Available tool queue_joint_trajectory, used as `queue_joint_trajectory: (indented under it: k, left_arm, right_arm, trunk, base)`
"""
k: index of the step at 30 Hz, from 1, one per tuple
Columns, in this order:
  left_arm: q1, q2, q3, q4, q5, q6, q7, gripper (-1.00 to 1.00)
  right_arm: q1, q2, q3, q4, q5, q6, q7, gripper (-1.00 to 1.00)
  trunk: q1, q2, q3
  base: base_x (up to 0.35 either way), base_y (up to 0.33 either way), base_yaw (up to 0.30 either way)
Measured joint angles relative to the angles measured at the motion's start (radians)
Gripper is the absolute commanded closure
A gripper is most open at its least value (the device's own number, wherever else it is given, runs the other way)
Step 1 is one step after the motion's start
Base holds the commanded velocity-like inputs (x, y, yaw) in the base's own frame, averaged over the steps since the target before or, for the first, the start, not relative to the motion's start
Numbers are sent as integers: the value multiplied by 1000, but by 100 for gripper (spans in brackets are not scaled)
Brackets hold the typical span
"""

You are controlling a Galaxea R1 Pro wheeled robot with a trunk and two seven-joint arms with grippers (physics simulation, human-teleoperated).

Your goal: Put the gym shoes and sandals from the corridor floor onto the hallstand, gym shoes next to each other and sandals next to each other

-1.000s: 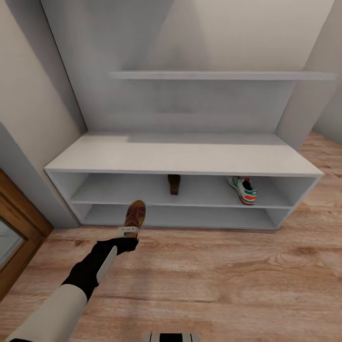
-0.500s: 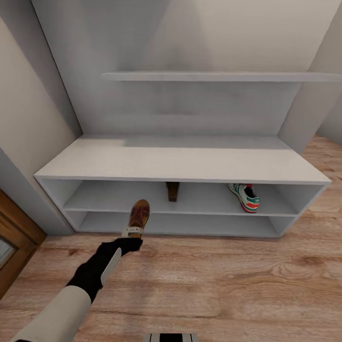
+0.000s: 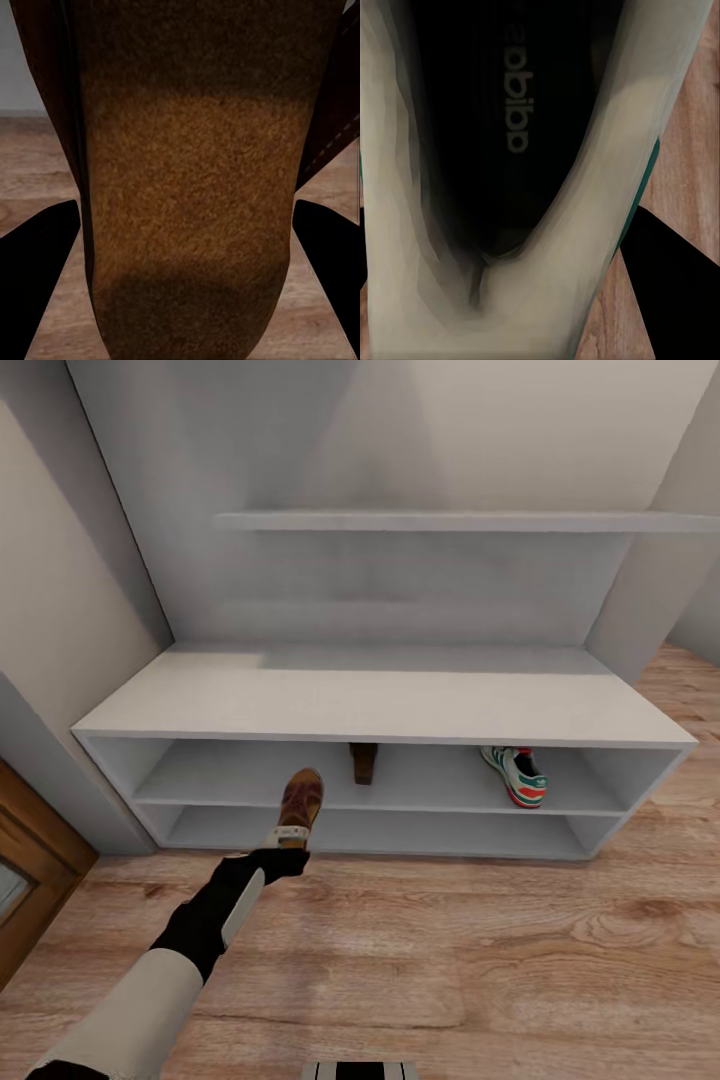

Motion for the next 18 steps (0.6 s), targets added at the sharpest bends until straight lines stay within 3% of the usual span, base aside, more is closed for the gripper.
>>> queue_joint_trajectory:
  k: [9,10,18]
  left_arm:
    - [-51,-4,-2,4,0,50,-1,100]
    - [-71,-4,-2,5,1,180,-1,100]
    - [-72,-3,-1,5,0,187,-1,100]
  right_arm:
    - [0,1,0,0,0,0,0,100]
    - [0,1,0,0,0,0,0,100]
    - [0,1,0,0,0,0,0,100]
  trunk:
    - [0,0,0]
    - [0,0,0]
    - [0,0,0]
  base:
    - [0,0,0]
    - [0,0,0]
    - [0,0,0]
